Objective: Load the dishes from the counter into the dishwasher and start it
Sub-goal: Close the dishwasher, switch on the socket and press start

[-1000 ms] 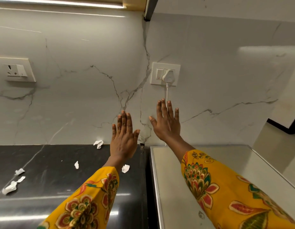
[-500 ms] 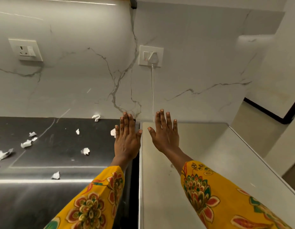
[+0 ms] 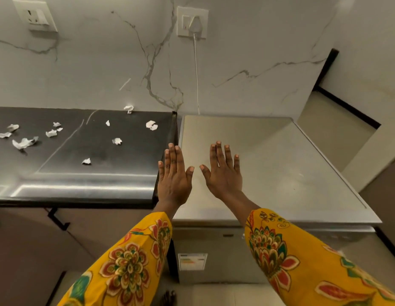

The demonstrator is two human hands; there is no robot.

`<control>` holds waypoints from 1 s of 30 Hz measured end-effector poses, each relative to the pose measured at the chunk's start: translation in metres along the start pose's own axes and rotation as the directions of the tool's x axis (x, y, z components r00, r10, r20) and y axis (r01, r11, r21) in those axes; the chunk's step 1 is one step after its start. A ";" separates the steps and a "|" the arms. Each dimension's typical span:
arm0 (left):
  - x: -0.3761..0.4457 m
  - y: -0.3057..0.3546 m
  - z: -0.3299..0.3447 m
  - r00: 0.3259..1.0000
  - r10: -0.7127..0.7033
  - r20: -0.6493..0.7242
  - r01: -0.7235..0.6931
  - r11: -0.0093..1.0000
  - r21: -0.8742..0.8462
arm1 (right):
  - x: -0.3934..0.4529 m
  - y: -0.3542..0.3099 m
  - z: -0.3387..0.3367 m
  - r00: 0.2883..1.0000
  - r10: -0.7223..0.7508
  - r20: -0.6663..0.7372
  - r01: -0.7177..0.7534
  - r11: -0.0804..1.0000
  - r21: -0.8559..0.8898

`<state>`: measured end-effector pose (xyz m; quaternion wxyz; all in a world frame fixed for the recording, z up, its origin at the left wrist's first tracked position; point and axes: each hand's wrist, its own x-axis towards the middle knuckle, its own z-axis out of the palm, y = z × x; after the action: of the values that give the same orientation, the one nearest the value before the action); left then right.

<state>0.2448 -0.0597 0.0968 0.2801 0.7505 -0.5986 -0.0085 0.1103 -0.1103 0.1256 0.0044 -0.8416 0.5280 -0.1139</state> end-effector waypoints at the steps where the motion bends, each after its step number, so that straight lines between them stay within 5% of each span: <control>1: -0.010 0.002 0.003 1.000 -0.006 0.007 0.006 1.000 0.008 | -0.011 0.002 0.003 1.000 0.001 0.008 -0.001 1.000 0.008; 23: -0.154 -0.023 0.055 0.967 -0.136 0.216 0.132 0.991 0.032 | -0.171 0.001 0.128 0.990 -0.023 0.142 0.013 0.998 0.069; 30: -0.181 -0.040 0.069 0.941 -0.171 0.291 0.162 0.985 0.055 | -0.182 -0.016 0.145 0.922 -0.016 0.386 -0.025 0.994 0.103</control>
<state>0.2050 0.0801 -0.0366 0.1747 0.7928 -0.5681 -0.1349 0.0771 0.0428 -0.0477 0.1532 -0.8449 0.5119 0.0262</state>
